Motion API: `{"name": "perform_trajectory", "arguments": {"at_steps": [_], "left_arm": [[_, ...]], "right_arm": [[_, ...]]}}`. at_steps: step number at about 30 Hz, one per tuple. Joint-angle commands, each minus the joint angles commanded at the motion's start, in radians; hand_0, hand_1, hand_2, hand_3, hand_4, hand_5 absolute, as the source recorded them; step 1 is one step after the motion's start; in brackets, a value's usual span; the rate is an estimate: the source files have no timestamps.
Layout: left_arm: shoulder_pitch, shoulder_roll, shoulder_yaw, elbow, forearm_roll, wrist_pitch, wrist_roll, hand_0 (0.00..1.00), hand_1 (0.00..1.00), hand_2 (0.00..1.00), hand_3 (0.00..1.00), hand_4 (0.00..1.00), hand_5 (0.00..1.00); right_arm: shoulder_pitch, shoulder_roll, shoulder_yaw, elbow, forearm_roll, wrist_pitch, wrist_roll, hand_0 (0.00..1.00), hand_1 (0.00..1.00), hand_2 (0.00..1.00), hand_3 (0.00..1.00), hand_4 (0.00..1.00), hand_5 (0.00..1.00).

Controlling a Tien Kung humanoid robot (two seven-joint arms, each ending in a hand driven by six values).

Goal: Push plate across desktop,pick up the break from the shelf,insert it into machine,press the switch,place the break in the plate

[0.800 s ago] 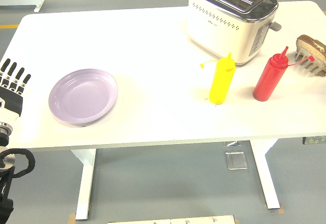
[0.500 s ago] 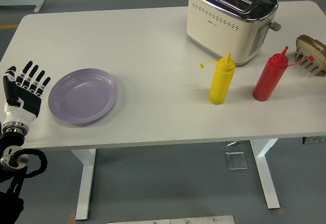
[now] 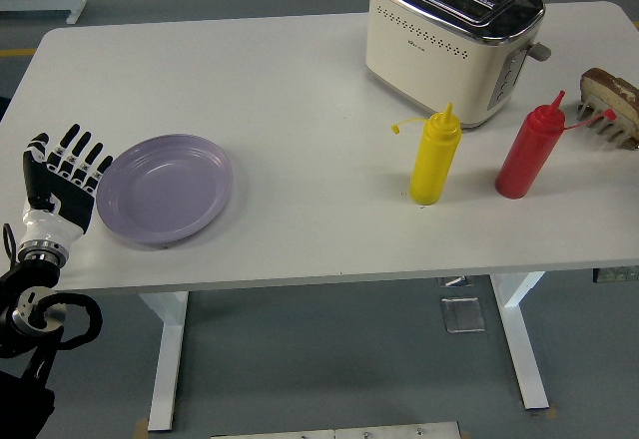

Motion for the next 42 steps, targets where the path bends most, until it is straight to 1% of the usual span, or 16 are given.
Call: {"name": "perform_trajectory", "arguments": {"at_steps": [7,19,25,36,42], "left_arm": [[-0.004,-0.006,0.01,0.01,-0.001,-0.003,0.0,0.878,0.891,0.892,0.798,0.539,0.998],[-0.006,-0.029,0.066,-0.012,-0.023,-0.01,-0.002,0.88,0.892,0.894,0.798,0.54,0.998],[-0.012,-0.041,0.089,-0.013,-0.033,-0.012,-0.003,0.88,0.892,0.894,0.798,0.541,0.998],[-0.027,-0.071,0.169,-0.013,-0.075,-0.027,-0.003,0.879,0.892,0.895,0.798,0.54,0.998],[-0.041,-0.088,0.234,-0.021,-0.104,-0.035,-0.005,0.878,0.892,0.893,0.798,0.54,0.998]], "right_arm": [[0.001,0.0,-0.001,0.0,0.0,0.0,0.0,0.758,0.711,0.706,0.685,0.391,0.535],[-0.001,0.005,-0.014,-0.001,0.0,0.001,0.0,0.759,0.712,0.705,0.685,0.391,0.535],[-0.001,0.005,-0.016,-0.001,0.0,0.001,0.0,0.759,0.712,0.705,0.685,0.391,0.535],[-0.001,0.005,-0.022,-0.001,0.0,0.001,0.001,0.759,0.712,0.704,0.685,0.391,0.535],[0.0,0.007,-0.028,-0.001,0.0,0.003,0.001,0.759,0.712,0.704,0.685,0.391,0.534]]}}
